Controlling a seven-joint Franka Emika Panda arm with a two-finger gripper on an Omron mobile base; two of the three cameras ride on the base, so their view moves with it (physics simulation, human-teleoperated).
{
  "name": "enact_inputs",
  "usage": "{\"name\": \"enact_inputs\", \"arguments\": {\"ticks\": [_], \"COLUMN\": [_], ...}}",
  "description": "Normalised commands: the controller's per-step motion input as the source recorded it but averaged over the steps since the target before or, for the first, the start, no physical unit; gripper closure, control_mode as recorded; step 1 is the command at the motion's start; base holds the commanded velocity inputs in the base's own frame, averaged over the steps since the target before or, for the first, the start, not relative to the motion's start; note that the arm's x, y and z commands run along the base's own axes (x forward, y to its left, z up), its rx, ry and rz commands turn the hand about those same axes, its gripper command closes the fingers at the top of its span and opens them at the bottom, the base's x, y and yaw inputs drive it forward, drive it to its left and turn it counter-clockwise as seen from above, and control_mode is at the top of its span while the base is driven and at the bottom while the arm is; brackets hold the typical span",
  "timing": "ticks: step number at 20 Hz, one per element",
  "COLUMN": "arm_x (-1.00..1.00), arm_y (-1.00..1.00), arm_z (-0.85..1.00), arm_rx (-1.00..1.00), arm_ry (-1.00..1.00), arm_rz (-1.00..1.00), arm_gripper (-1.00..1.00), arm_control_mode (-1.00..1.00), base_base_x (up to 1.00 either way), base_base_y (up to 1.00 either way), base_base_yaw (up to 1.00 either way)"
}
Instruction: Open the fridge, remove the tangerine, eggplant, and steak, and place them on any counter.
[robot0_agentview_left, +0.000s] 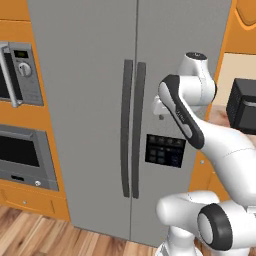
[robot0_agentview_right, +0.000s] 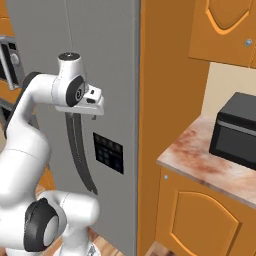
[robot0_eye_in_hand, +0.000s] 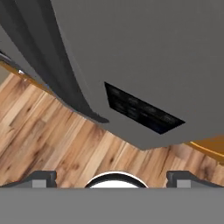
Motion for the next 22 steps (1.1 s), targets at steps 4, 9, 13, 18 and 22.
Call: {"name": "enact_inputs", "arguments": {"ticks": [4,9,13,18,22], "arm_x": [-0.11,-0.37,0.05,0.57,0.74], "arm_y": [0.28,1.0,1.0,0.8,0.22], "arm_z": [0.0,0.0,0.0,0.0,-0.02], "arm_rx": [-0.02,-0.16,-0.19,-0.12,-0.11], "arm_ry": [-0.05,-0.21,-0.19,-0.13,-0.07], "arm_rz": [0.01,-0.02,-0.13,-0.22,-0.26], "arm_gripper": [-1.0,-1.0,-1.0,-1.0,-1.0], "arm_control_mode": [-1.0,-1.0,-1.0,-1.0,-1.0], "base_base_x": [0.06,0.0,0.0,0.0,0.0], "base_base_y": [0.06,0.0,0.0,0.0,0.0], "base_base_yaw": [0.03,0.0,0.0,0.0,0.0]}}
